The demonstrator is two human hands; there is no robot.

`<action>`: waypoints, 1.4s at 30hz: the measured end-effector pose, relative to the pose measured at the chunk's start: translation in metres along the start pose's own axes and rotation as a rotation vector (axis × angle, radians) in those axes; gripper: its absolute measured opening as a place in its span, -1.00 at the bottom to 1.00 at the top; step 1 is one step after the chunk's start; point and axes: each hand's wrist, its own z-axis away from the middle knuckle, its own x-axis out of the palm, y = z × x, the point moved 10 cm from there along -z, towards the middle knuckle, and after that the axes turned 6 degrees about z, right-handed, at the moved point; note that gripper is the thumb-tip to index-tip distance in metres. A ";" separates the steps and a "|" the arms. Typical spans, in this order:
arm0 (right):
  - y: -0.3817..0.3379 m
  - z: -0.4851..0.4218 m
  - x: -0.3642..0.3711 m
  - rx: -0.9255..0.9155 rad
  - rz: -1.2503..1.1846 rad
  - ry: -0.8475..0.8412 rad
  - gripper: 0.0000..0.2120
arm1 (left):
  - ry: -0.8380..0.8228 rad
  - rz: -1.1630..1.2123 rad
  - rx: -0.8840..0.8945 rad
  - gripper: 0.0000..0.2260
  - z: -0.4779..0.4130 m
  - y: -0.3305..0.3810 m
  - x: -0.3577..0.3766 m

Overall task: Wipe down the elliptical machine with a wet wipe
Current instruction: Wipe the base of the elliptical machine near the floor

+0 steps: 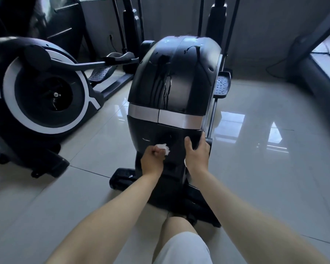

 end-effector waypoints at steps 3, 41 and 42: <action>0.003 0.002 0.001 0.015 0.036 0.018 -0.31 | -0.054 0.105 -0.033 -0.82 -0.001 -0.002 0.008; -0.006 0.006 0.008 0.057 -0.047 0.081 -0.25 | -0.190 -0.206 0.338 -0.86 0.003 0.058 0.014; -0.006 0.006 0.007 0.046 -0.051 0.088 -0.26 | -0.208 -0.205 0.380 -0.86 0.005 0.072 0.019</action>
